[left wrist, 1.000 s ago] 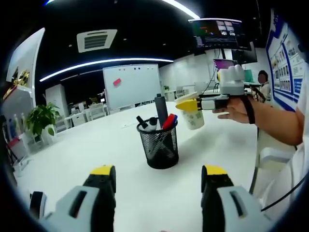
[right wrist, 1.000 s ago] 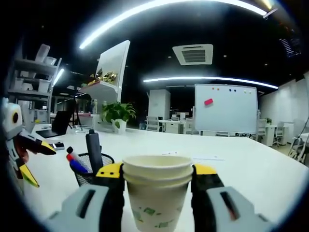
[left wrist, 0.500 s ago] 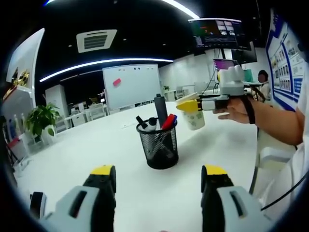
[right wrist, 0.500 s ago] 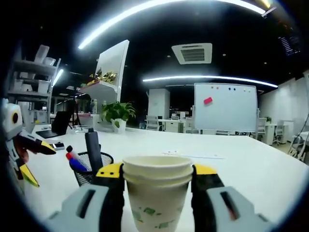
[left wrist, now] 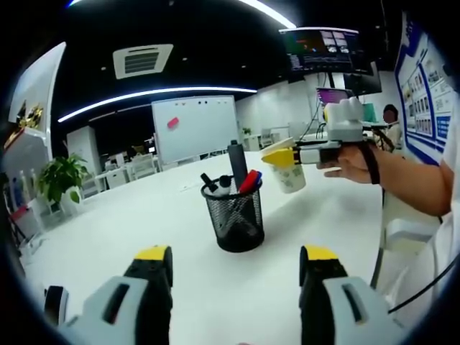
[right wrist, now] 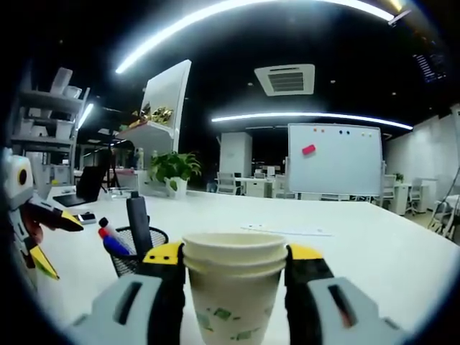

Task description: Place the scattered laser pointers and whiteboard markers into the pen holder and stack the scattered paper cups together

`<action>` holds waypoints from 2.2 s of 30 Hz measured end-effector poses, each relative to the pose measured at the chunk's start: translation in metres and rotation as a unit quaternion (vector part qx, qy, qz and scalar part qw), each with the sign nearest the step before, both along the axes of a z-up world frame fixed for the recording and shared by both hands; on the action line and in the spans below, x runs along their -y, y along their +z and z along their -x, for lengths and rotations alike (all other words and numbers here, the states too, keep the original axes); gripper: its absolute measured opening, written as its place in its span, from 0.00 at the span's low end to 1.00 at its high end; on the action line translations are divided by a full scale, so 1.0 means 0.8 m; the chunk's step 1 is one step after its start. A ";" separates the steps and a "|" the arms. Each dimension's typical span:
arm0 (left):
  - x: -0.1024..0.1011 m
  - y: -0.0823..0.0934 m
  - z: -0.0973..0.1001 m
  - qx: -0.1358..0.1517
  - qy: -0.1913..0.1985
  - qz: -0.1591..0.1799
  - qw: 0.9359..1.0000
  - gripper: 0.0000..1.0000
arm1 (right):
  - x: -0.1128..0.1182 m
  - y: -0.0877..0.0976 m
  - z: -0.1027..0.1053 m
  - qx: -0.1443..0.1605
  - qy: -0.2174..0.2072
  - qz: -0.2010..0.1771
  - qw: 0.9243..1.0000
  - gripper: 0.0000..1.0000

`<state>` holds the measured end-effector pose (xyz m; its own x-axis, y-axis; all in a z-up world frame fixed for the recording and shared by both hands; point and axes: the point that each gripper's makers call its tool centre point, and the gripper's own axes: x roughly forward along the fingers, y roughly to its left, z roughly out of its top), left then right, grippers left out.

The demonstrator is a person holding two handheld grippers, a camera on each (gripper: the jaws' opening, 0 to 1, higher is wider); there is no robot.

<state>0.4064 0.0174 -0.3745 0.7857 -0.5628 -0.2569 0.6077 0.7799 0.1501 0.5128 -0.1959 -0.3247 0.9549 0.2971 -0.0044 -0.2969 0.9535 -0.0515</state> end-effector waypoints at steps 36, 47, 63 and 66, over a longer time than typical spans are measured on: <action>-0.002 -0.003 -0.001 -0.002 0.000 0.000 1.000 0.73 | -0.010 -0.011 -0.003 -0.005 0.016 -0.015 1.000 0.55; -0.005 -0.004 -0.004 -0.001 -0.002 -0.003 1.000 0.73 | -0.011 -0.017 -0.004 -0.011 0.017 -0.014 1.000 0.55; 0.000 0.001 0.008 -0.001 0.004 -0.005 1.000 0.72 | -0.016 -0.026 -0.007 -0.017 0.018 -0.015 1.000 0.55; 0.004 0.005 0.011 0.001 0.003 -0.004 1.000 0.72 | -0.017 -0.027 -0.009 -0.017 0.019 -0.012 1.000 0.55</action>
